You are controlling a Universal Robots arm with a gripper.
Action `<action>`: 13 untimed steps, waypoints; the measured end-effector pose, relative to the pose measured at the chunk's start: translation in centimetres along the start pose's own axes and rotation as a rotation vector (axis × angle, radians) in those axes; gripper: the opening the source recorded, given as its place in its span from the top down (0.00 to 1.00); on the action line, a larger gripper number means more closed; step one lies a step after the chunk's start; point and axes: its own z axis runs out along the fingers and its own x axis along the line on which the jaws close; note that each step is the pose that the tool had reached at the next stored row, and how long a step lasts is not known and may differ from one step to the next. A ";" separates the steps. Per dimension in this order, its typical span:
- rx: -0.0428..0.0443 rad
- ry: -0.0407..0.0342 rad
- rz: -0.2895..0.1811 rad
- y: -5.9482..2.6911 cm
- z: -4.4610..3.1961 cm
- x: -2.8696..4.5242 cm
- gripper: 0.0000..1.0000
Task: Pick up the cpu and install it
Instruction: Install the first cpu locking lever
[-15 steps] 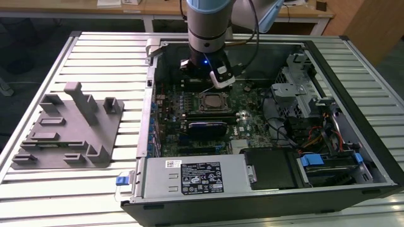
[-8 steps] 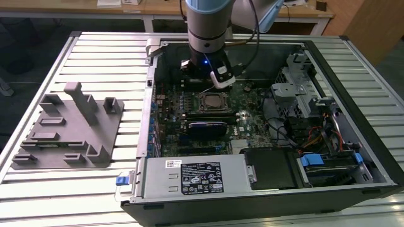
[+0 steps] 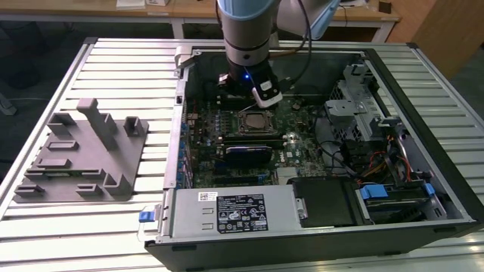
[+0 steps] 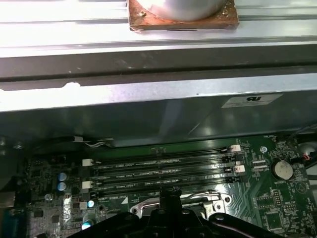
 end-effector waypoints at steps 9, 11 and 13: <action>-0.0008 -0.0491 0.037 -0.14 0.44 0.03 0.89; -0.0011 -0.0606 0.046 -0.16 0.53 0.04 0.89; -0.0013 -0.0726 0.055 -0.19 0.62 0.05 0.89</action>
